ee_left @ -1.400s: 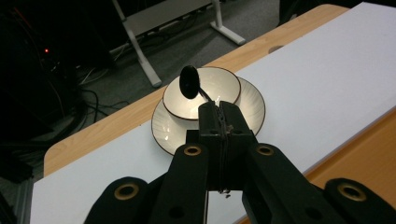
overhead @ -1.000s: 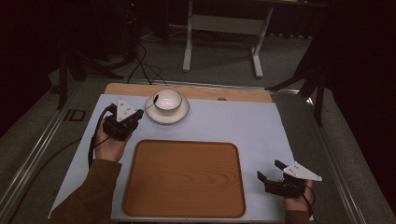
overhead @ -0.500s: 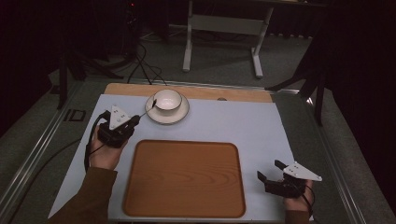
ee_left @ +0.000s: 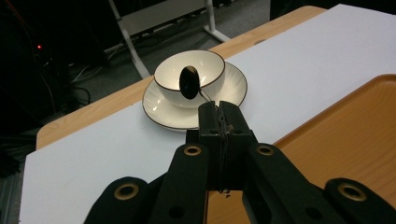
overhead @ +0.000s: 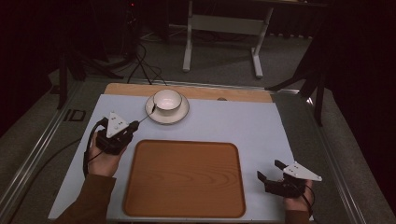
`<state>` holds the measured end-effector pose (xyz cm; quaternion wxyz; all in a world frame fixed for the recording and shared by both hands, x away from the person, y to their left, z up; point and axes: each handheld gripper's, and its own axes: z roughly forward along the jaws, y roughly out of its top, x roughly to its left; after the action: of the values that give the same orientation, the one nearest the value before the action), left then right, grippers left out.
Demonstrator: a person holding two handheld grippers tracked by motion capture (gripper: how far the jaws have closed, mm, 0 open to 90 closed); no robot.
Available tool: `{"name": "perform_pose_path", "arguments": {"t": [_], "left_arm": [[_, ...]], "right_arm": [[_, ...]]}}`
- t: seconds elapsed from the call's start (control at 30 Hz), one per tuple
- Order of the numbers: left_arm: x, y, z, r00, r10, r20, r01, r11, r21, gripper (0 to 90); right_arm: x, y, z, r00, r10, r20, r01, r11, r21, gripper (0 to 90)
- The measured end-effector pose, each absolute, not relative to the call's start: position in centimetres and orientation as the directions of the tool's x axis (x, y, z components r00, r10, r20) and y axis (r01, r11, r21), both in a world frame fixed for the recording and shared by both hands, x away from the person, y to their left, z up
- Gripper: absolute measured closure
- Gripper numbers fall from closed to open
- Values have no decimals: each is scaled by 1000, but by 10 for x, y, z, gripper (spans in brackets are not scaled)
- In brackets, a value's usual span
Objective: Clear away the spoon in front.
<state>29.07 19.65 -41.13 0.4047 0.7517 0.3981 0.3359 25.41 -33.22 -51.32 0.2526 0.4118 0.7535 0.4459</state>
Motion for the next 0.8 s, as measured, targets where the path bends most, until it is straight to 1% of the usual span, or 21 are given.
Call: {"name": "perform_pose_path", "arguments": {"t": [0.43, 0.8], "left_arm": [[283, 197, -416, 451, 873, 187, 326, -356, 876, 893], [273, 195, -427, 450, 872, 192, 332, -363, 870, 893]], "right_arm": [[254, -332, -513, -532, 847, -13, 396, 262, 880, 142], [254, -332, -513, -532, 847, -13, 397, 262, 880, 142]]}}
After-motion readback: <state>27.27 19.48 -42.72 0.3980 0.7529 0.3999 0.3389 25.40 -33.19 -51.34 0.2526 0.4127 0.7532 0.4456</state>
